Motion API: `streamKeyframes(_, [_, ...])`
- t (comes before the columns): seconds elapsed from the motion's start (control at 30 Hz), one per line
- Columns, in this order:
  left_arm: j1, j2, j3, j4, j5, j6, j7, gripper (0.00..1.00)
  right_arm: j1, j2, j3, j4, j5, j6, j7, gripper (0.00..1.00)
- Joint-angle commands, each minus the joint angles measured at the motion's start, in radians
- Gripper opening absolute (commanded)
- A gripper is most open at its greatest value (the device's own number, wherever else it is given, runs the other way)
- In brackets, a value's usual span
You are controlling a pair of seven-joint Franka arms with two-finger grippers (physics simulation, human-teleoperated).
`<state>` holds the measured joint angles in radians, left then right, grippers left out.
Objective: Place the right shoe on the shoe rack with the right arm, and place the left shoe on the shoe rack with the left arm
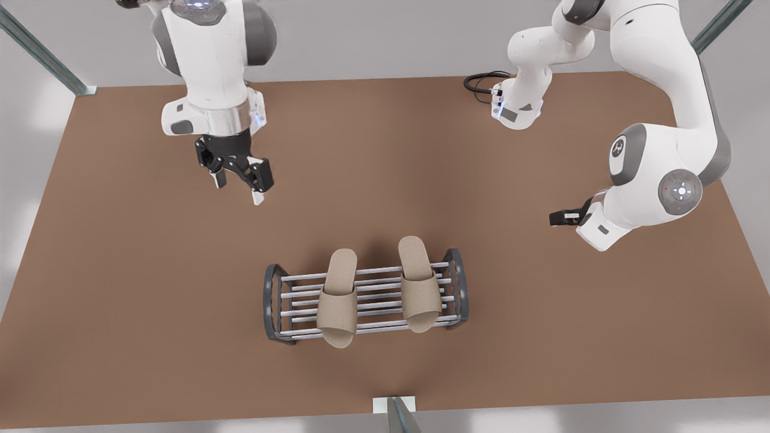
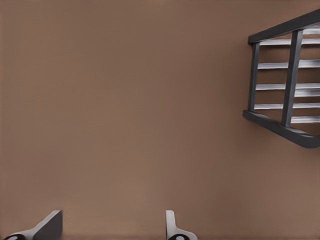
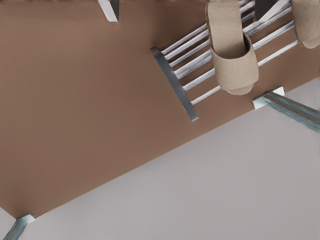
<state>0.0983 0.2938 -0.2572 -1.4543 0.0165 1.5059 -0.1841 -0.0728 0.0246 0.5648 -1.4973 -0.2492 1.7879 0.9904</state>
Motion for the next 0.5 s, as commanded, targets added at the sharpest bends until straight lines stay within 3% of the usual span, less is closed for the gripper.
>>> streamKeyframes(0.0, [0.000, -0.001, -0.001, 0.000, 0.002, 0.000, -0.032, 1.00, -0.617, 0.034, 0.004, -0.003, 0.165, -0.005, -0.947, 1.00])
streamKeyframes(0.1, [0.000, 0.004, -0.001, 0.002, 0.002, 0.002, -0.034, 1.00, -0.611, 0.044, 0.006, 0.023, 0.206, -0.039, -0.944, 1.00])
streamKeyframes(0.13, [0.000, 0.004, -0.001, 0.002, 0.002, 0.002, -0.034, 1.00, -0.581, 0.049, -0.029, 0.009, 0.203, -0.068, -0.952, 1.00])
streamKeyframes(0.2, [-0.005, 0.004, -0.001, 0.002, 0.002, 0.004, -0.034, 1.00, -0.124, 0.061, -0.460, 0.020, 0.229, -0.055, -0.955, 1.00])
streamKeyframes(0.27, [-0.008, 0.005, -0.001, 0.002, 0.003, 0.004, -0.034, 1.00, -0.104, 0.116, -0.389, 0.023, 0.229, -0.041, -0.954, 1.00])
streamKeyframes(0.3, [-0.008, 0.005, -0.001, 0.002, 0.003, 0.004, -0.034, 1.00, -0.018, 0.152, -0.405, 0.052, 0.228, -0.012, -0.952, 1.00])
streamKeyframes(0.47, [-0.034, 0.024, -0.001, 0.006, 0.011, 0.027, -0.031, 1.00, 0.061, 0.235, -0.388, 0.143, 0.261, -0.010, -0.915, 1.00])
